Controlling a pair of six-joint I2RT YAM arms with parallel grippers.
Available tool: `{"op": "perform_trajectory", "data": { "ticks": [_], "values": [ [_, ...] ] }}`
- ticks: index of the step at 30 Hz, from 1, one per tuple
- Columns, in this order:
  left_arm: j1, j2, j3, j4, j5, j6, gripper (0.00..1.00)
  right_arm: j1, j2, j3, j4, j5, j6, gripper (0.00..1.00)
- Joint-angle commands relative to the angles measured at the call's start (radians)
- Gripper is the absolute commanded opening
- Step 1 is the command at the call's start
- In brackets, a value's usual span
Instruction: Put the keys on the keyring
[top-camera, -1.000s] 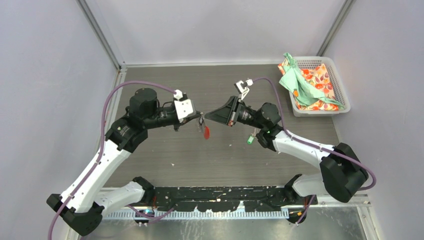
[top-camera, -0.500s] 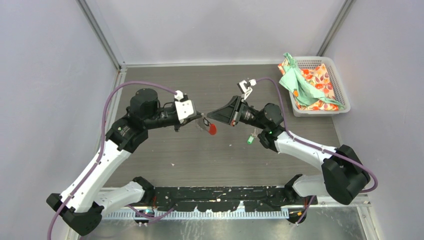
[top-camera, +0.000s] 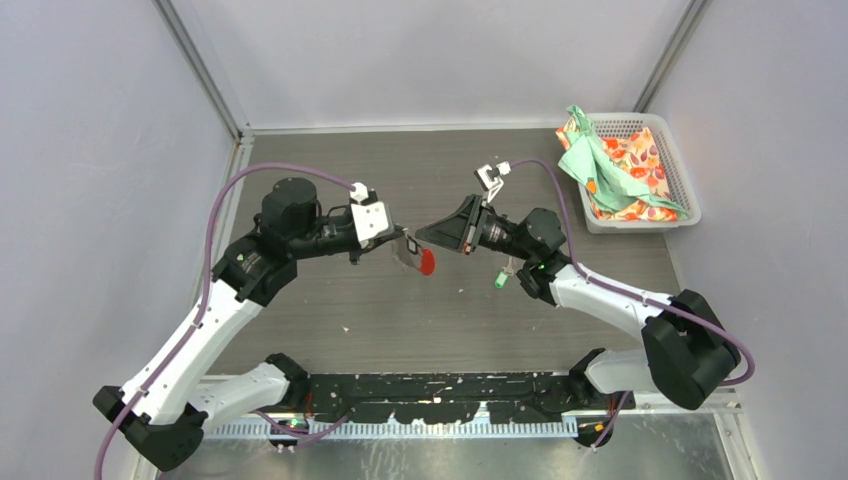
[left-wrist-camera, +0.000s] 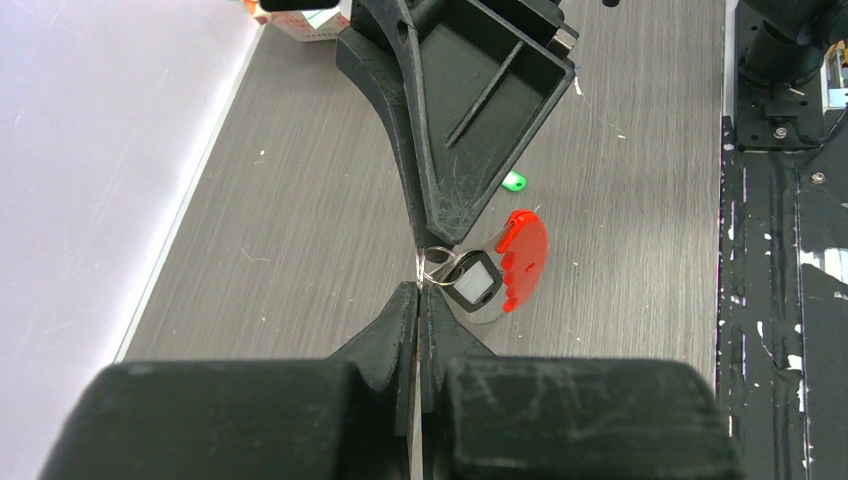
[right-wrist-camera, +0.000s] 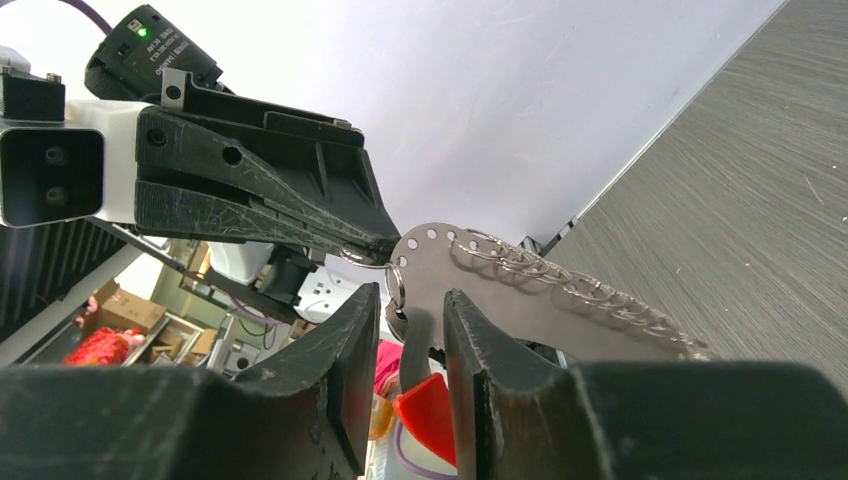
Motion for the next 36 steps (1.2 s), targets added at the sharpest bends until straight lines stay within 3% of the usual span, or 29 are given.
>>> {"op": "perform_trajectory", "data": {
  "ticks": [1, 8, 15, 21, 36],
  "values": [
    [-0.007, -0.018, 0.002, 0.053, 0.017, 0.012, 0.00, -0.003, -0.009, 0.016, 0.066, -0.002, 0.002, 0.35],
    [-0.010, -0.017, -0.001, 0.053, 0.014, 0.020, 0.00, -0.003, 0.072, 0.042, 0.229, -0.025, 0.103, 0.23],
    [-0.012, -0.020, 0.003, 0.053, 0.009, 0.022, 0.00, -0.003, 0.068, 0.035, 0.219, -0.026, 0.098, 0.23],
    [-0.012, -0.021, -0.003, 0.054, 0.006, 0.025, 0.00, -0.005, 0.058, 0.031, 0.227, -0.026, 0.097, 0.01],
    [-0.023, -0.037, -0.024, 0.034, 0.063, 0.077, 0.00, -0.015, 0.068, 0.045, 0.274, -0.016, 0.127, 0.01]
  ]
}}
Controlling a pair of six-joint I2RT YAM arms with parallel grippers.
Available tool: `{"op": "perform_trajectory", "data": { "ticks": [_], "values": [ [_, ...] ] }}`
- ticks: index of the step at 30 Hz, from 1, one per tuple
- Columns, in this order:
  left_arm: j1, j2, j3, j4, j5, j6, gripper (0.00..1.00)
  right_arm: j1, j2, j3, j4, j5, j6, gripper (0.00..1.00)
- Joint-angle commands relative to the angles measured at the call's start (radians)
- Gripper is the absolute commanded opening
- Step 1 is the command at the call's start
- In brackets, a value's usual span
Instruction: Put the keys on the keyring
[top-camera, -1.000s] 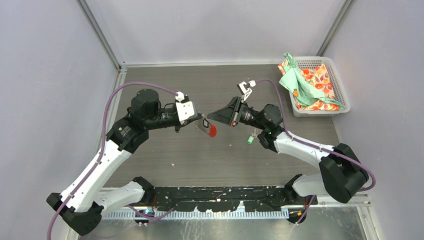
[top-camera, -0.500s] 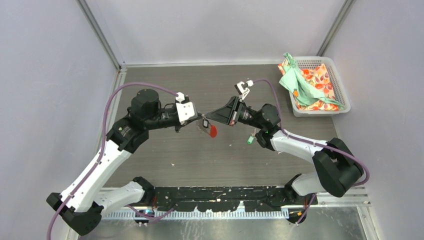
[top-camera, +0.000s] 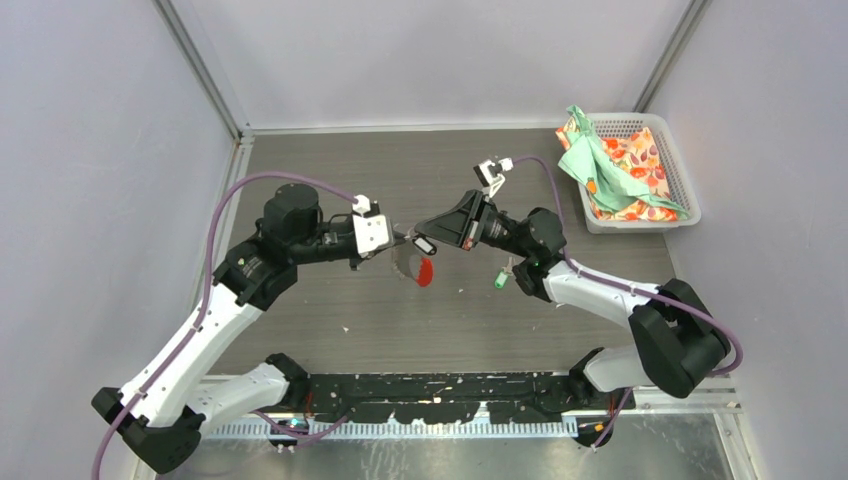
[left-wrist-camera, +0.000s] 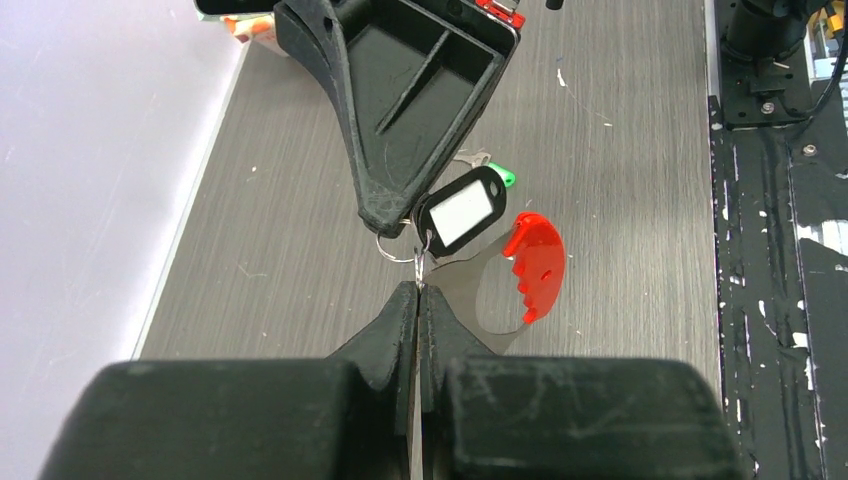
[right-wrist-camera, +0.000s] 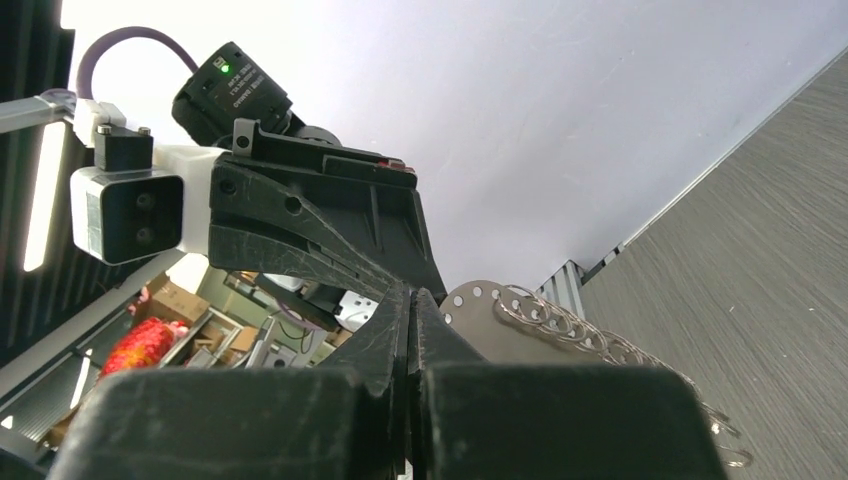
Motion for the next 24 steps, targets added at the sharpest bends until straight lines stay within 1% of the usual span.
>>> {"op": "perform_trajectory", "data": {
  "ticks": [1, 5, 8, 11, 16, 18, 20, 24],
  "values": [
    [-0.008, -0.016, 0.009, 0.035, 0.036, 0.017, 0.00, -0.004, 0.007, 0.039, 0.085, -0.007, 0.021, 0.01],
    [-0.012, -0.016, 0.007, 0.035, 0.027, 0.017, 0.00, -0.003, 0.016, 0.046, 0.097, -0.017, 0.031, 0.01],
    [-0.012, -0.018, 0.010, 0.036, 0.022, 0.016, 0.00, -0.004, 0.010, 0.051, 0.064, -0.039, 0.014, 0.01],
    [-0.014, -0.014, 0.014, 0.036, 0.009, 0.001, 0.00, -0.002, -0.030, 0.047, -0.039, -0.063, -0.067, 0.01],
    [-0.013, -0.013, 0.018, 0.040, -0.010, -0.016, 0.01, -0.003, -0.140, 0.052, -0.318, -0.060, -0.251, 0.01],
    [-0.014, -0.012, 0.018, 0.043, -0.010, -0.022, 0.00, -0.003, -0.160, 0.059, -0.370, -0.050, -0.277, 0.01],
    [-0.014, -0.010, 0.018, 0.042, -0.007, -0.023, 0.00, -0.003, -0.162, 0.062, -0.363, -0.048, -0.270, 0.01],
    [-0.015, -0.009, 0.019, 0.043, -0.010, -0.023, 0.00, 0.003, -0.151, 0.062, -0.297, -0.032, -0.232, 0.01]
  ]
}}
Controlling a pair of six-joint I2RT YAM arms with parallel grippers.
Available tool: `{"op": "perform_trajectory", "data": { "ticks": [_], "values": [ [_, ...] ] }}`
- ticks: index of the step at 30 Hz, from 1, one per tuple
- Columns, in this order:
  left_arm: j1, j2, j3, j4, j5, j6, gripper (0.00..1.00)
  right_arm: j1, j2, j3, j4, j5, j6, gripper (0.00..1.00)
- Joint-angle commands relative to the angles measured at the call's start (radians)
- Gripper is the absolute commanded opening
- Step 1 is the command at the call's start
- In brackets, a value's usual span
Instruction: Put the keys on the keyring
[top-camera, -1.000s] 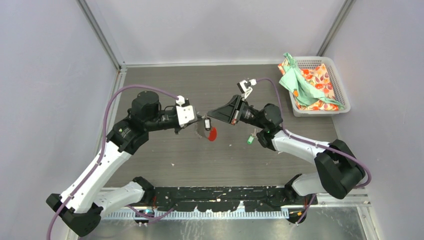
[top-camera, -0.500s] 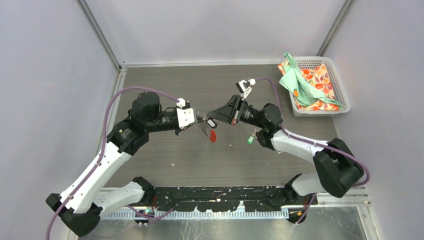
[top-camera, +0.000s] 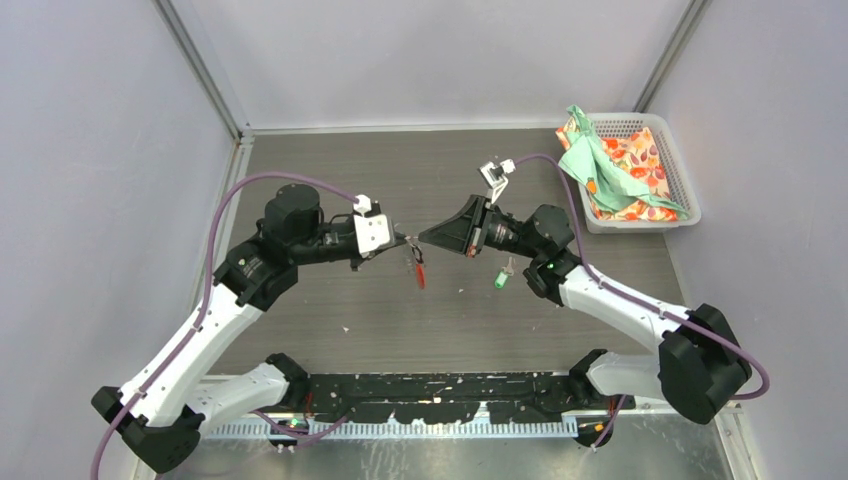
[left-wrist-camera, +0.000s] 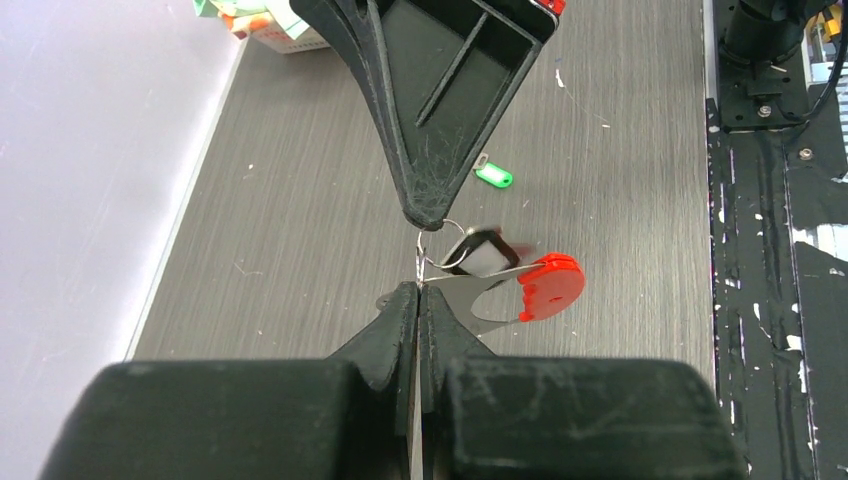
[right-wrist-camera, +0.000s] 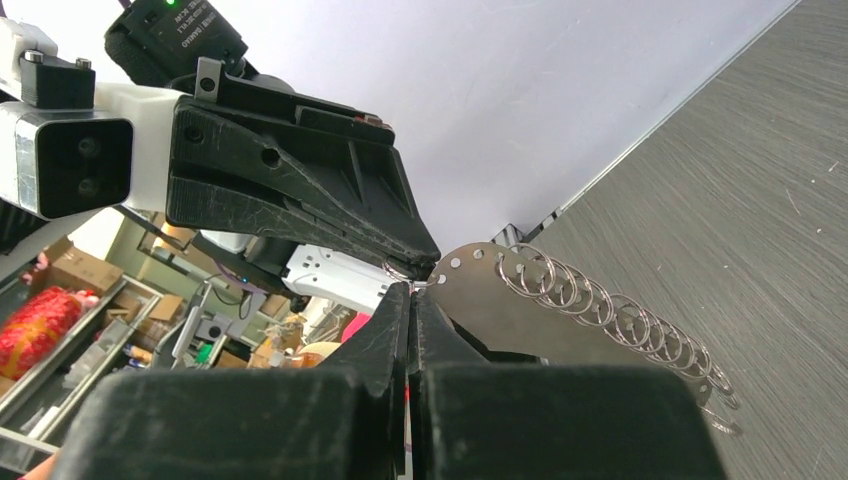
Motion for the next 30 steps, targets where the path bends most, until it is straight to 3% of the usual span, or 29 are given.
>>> {"op": "perform_trajectory", "data": {
  "ticks": [1, 3, 10, 15, 20, 26, 30],
  "values": [
    [-0.006, -0.009, 0.020, 0.042, 0.003, -0.012, 0.00, 0.004, -0.001, 0.042, 0.023, 0.011, -0.011, 0.01],
    [-0.006, -0.008, 0.023, 0.041, 0.000, -0.017, 0.00, 0.004, 0.009, 0.048, 0.024, 0.011, -0.007, 0.07],
    [-0.008, 0.026, 0.046, 0.063, -0.072, -0.132, 0.00, -0.081, -0.065, 0.078, -0.172, 0.033, -0.085, 0.50],
    [-0.008, 0.078, 0.099, 0.067, -0.193, -0.317, 0.00, -0.172, -0.242, 0.108, -0.480, 0.051, -0.339, 0.66],
    [-0.008, 0.097, 0.122, 0.124, -0.329, -0.469, 0.00, -0.139, -0.351, 0.057, -0.649, 0.091, -0.590, 0.98],
    [-0.007, 0.131, 0.184, 0.145, -0.376, -0.552, 0.00, 0.097, -0.314, 0.110, -0.816, 0.354, -0.878, 1.00],
    [-0.008, 0.134, 0.200, 0.148, -0.383, -0.557, 0.00, 0.248, -0.218, 0.164, -0.786, 0.545, -0.982, 1.00]
  ]
}}
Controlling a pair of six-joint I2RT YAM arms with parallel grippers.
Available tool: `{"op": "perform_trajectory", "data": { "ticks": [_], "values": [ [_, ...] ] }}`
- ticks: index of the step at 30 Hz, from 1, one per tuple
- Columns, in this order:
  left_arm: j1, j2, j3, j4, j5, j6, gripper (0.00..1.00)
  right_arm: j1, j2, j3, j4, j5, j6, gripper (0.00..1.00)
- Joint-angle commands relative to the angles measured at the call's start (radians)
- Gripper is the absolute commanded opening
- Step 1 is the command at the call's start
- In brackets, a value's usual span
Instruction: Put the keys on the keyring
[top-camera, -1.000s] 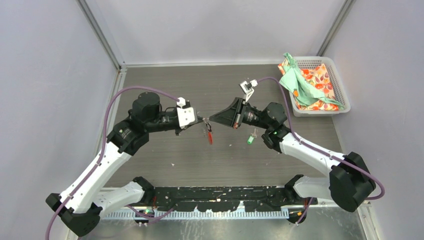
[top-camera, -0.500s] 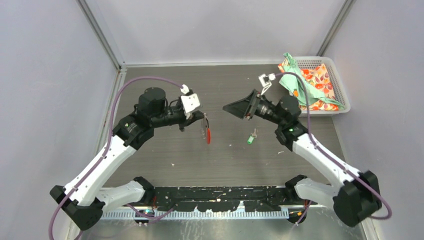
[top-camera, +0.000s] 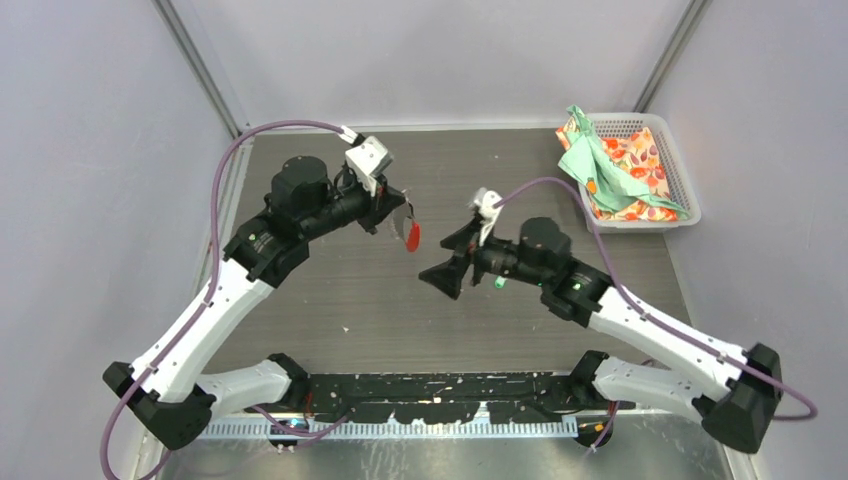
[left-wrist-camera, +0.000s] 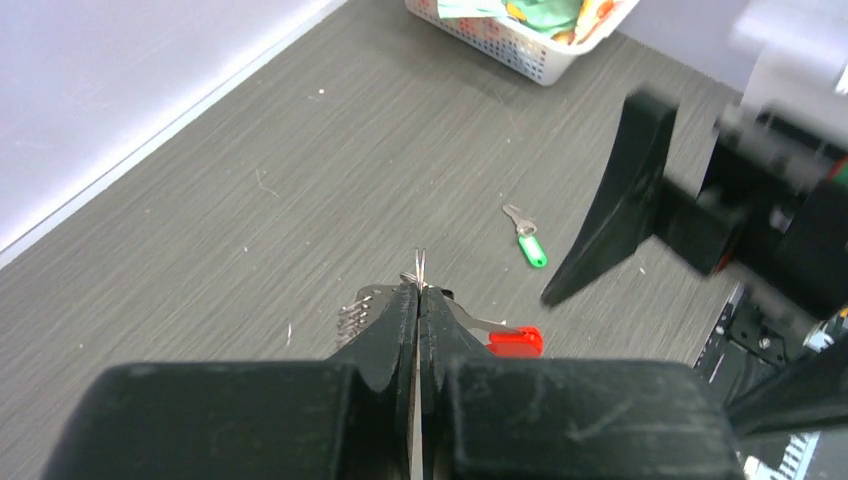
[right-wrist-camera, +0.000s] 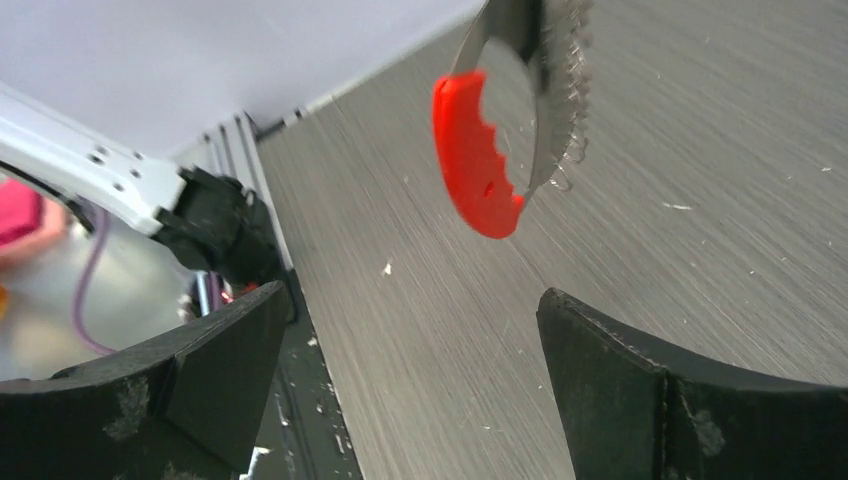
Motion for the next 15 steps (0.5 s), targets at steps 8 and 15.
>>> {"op": "perform_trajectory", "data": {
  "ticks": [8, 15],
  "values": [
    [-0.003, -0.017, 0.048, 0.092, -0.030, -0.060, 0.00, 0.192, 0.254, 0.122, 0.188, 0.537, -0.173, 0.85],
    [-0.003, -0.037, 0.050, 0.089, 0.004, -0.063, 0.00, 0.190, 0.272, 0.136, 0.271, 0.530, -0.192, 0.26]
  ]
}}
